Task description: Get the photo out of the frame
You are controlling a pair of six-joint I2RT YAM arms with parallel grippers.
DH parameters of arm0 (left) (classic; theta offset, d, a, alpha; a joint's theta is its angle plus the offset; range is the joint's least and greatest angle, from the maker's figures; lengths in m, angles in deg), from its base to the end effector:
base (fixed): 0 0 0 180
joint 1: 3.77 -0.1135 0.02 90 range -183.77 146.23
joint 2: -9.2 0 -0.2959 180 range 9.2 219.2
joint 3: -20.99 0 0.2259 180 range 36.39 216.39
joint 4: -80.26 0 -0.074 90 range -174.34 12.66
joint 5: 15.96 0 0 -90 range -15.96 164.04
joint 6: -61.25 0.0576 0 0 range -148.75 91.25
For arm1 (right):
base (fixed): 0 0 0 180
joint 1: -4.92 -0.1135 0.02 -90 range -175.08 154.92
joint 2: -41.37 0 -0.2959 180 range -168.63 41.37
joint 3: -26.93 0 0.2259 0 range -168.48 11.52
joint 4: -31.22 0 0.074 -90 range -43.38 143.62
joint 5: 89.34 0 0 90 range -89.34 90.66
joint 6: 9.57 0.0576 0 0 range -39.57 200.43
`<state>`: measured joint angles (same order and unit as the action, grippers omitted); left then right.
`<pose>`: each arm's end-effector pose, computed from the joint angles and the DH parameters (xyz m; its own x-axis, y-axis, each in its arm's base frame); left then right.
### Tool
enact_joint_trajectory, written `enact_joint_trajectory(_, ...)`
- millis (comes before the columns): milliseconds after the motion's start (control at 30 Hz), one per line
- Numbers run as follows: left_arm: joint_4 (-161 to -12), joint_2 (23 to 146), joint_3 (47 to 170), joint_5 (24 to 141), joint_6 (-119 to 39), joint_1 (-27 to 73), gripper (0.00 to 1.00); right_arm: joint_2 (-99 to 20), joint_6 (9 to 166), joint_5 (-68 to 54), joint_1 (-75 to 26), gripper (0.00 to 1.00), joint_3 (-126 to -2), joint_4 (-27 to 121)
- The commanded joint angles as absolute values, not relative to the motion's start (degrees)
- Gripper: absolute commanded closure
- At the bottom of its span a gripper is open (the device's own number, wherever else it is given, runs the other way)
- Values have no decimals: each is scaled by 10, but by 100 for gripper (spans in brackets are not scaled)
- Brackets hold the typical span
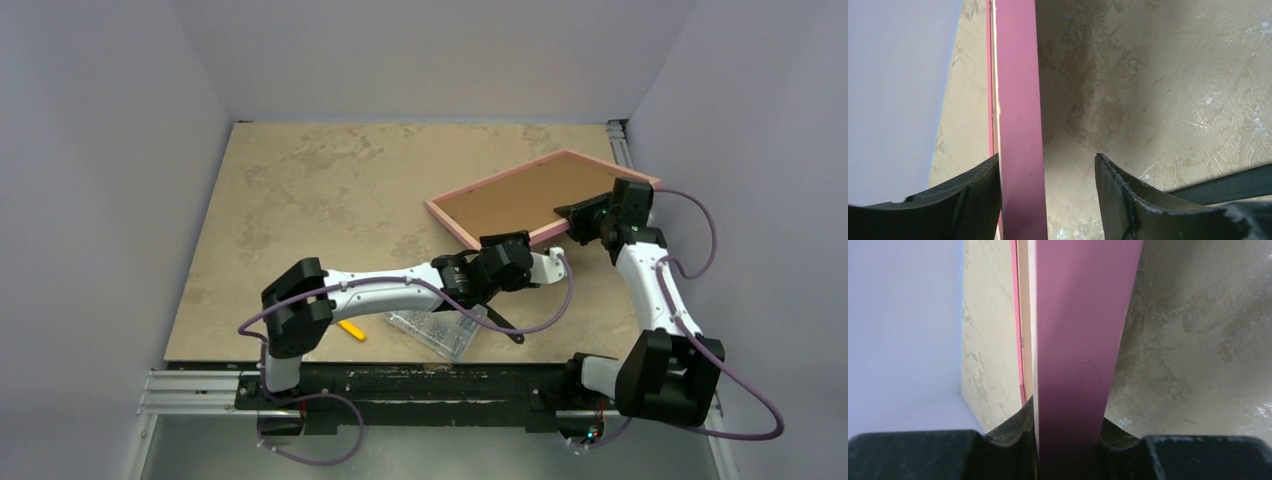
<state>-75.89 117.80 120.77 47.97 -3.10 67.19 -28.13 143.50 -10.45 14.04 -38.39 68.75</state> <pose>0.1686 -0.4109 0.2914 0.1566 0.7382 -0.6562 0.7329 0.3585 0.5782 0.2378 -0.0269 0.2874 -0.2855 0.9319 -0.2238 0.5918 0.3551 0.7236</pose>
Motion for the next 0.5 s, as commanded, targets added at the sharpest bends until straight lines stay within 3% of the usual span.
enact_joint_trajectory(0, -719, 1184, 1238, 505, -45, 676, 30, -267, 1382, -43, 128, 100, -435, 763)
enact_joint_trajectory(100, -713, 1198, 1261, 483, -36, 676, 25, -263, 1386, -33, 124, 100, -449, 780)
enact_joint_trajectory(267, -713, 1224, 1291, 430, -9, 670, 29, -259, 1382, -22, 118, 100, -468, 803)
enact_joint_trajectory(333, -706, 1224, 1297, 430, -13, 665, 37, -257, 1376, -19, 115, 100, -475, 813)
enact_joint_trajectory(467, -671, 1212, 1312, 446, -26, 655, 66, -248, 1350, -6, 108, 100, -484, 825)
